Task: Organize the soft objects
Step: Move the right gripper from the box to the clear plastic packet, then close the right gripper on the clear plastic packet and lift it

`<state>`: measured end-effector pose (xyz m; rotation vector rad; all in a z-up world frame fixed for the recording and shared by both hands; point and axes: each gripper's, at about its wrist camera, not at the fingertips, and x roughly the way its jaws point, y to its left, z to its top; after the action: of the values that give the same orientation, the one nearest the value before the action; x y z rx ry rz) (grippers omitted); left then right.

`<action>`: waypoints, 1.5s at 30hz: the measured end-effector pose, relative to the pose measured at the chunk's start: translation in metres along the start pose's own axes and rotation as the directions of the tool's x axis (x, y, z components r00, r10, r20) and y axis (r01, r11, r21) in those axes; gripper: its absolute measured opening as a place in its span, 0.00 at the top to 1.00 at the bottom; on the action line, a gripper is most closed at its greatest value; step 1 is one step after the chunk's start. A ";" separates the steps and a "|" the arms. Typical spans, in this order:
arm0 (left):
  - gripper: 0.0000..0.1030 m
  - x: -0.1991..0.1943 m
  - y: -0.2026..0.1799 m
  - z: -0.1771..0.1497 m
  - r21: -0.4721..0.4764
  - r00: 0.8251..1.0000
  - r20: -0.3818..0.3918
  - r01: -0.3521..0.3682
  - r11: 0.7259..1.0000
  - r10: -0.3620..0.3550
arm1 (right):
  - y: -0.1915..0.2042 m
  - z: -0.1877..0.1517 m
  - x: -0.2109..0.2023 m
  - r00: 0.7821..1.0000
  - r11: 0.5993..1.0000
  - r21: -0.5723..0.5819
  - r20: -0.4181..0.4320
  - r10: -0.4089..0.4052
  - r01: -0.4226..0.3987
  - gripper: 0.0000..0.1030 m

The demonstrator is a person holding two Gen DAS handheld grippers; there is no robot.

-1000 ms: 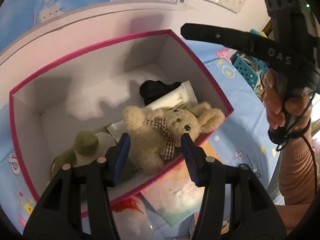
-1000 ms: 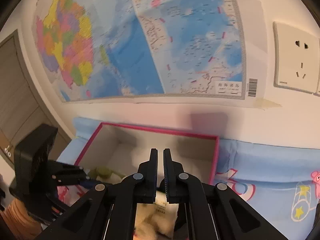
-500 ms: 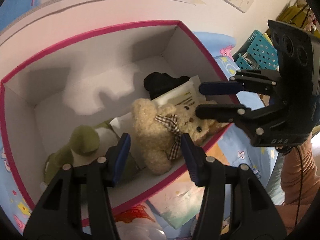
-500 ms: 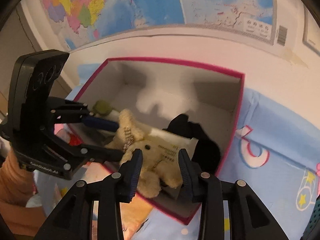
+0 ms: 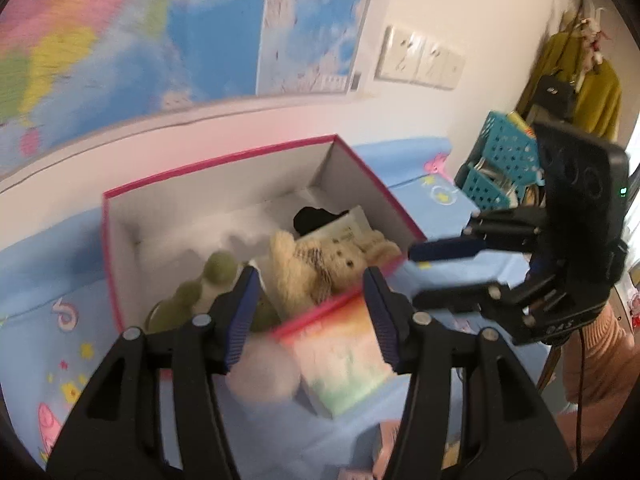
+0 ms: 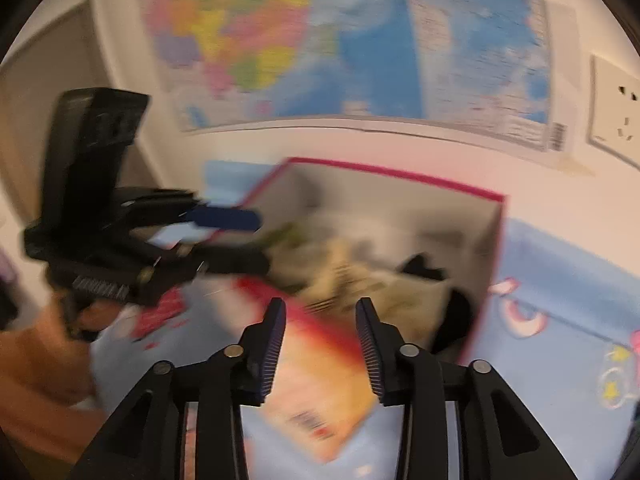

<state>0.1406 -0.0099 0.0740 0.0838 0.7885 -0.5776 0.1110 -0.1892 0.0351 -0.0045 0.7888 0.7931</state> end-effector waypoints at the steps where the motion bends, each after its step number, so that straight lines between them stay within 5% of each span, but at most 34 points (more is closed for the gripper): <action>1: 0.42 -0.009 -0.001 -0.007 0.004 1.000 0.016 -0.006 1.000 0.006 | 0.007 -0.005 -0.001 0.999 1.000 -0.006 -0.008 0.031 -0.031 0.60; 6: 0.41 -0.036 0.013 -0.058 -0.031 1.000 -0.002 -0.024 0.999 0.024 | 0.053 -0.038 0.013 0.972 0.975 -0.032 -0.093 0.214 -0.218 0.59; 12: 0.41 -0.037 0.038 -0.129 -0.184 0.993 -0.110 -0.059 0.981 0.039 | 0.112 -0.087 0.048 0.884 0.915 0.004 -0.259 0.390 -0.402 0.59; 17: 0.41 -0.046 0.049 -0.179 -0.287 0.988 -0.156 -0.049 0.957 0.004 | 0.142 -0.113 0.082 0.827 0.900 0.063 -0.372 0.422 -0.431 0.59; 20: 0.41 -0.054 0.050 -0.206 -0.329 0.986 -0.167 -0.037 0.944 -0.020 | 0.146 -0.117 0.102 0.829 0.919 0.115 -0.400 0.391 -0.378 0.55; 27: 0.41 -0.057 0.051 -0.237 -0.377 0.978 -0.194 -0.009 0.926 -0.070 | 0.154 -0.110 0.110 0.907 0.969 0.085 -0.340 0.248 -0.233 0.48; 30: 0.41 -0.059 0.051 -0.244 -0.389 0.977 -0.189 0.016 0.921 -0.097 | 0.156 -0.111 0.116 0.924 0.972 0.108 -0.305 0.233 -0.209 0.44; 35: 0.40 -0.062 0.052 -0.250 -0.410 0.971 -0.172 0.082 0.909 -0.165 | 0.161 -0.116 0.122 0.930 0.968 0.092 -0.267 0.250 -0.234 0.36; 42: 0.40 -0.063 0.061 -0.255 -0.480 0.953 -0.113 0.196 0.855 -0.282 | 0.154 -0.125 0.119 0.922 0.950 0.127 -0.233 0.308 -0.285 0.37; 45: 0.37 -0.063 0.059 -0.254 -0.479 0.952 -0.106 0.205 0.854 -0.288 | 0.151 -0.126 0.117 0.925 0.947 0.151 -0.214 0.313 -0.285 0.37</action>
<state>-0.0282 0.1401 -0.0708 -0.4226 1.1017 -0.6152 -0.0144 -0.0421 -0.0879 0.1322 1.0780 1.0480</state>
